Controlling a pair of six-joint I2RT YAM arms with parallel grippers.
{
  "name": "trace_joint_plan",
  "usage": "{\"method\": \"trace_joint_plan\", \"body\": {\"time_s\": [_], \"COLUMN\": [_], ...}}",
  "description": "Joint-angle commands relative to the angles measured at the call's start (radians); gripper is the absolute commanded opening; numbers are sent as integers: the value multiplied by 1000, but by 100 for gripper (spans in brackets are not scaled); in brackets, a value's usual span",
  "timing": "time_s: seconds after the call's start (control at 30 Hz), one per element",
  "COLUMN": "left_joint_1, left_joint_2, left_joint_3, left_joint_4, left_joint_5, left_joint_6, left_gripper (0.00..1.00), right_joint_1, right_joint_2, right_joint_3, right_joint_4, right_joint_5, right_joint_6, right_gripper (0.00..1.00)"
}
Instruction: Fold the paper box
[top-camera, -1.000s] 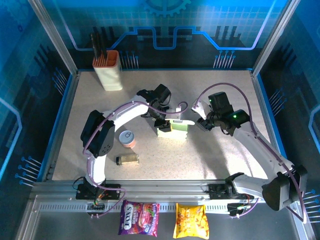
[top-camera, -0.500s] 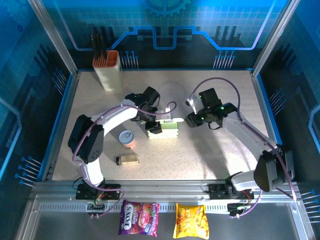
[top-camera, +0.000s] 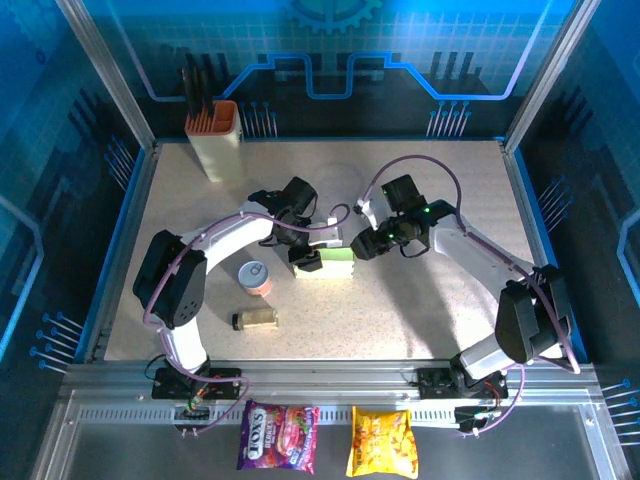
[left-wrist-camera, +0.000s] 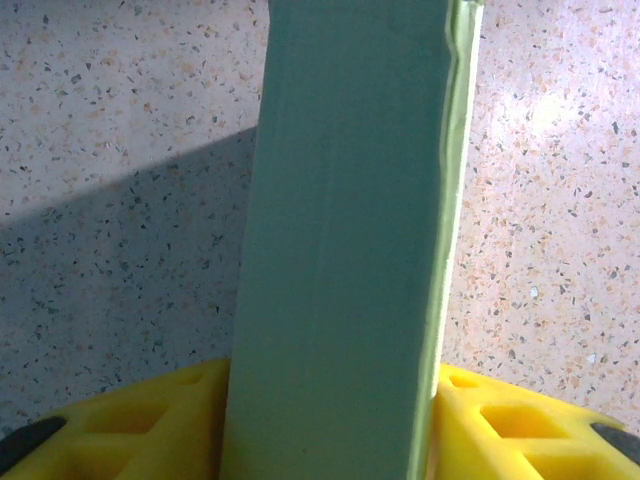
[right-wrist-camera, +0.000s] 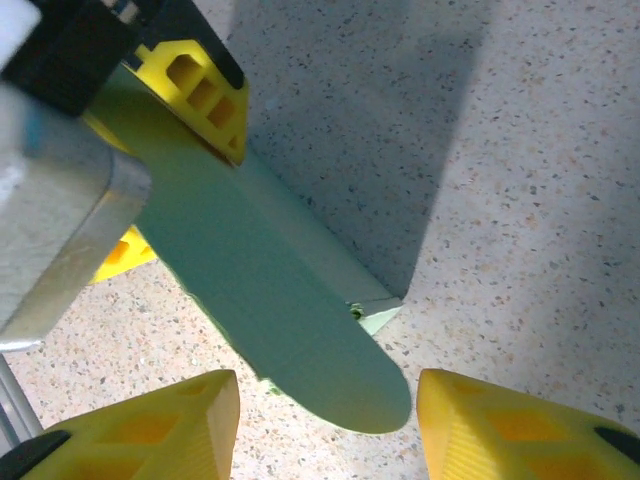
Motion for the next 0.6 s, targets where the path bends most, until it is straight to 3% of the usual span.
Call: {"method": "trace_joint_plan", "body": {"time_s": [0.0,0.3,0.57], "left_joint_1": [8,7,9], "left_joint_2": [2,25,57], "left_joint_3": [12,74,132], "left_joint_4": [-39,-102,-157], "left_joint_5": [26,21,38], "left_joint_6": [-7,15,47], "left_gripper": [52,61,57], "right_joint_1": [16,18,23], "right_joint_2": [-4,29,63], "right_joint_3": [27,44,95], "right_joint_4": [-30,-49,-57], "right_joint_5": [-25,8,60], "right_joint_6": [-38,-67,-90], "right_gripper": [52,52,51]}}
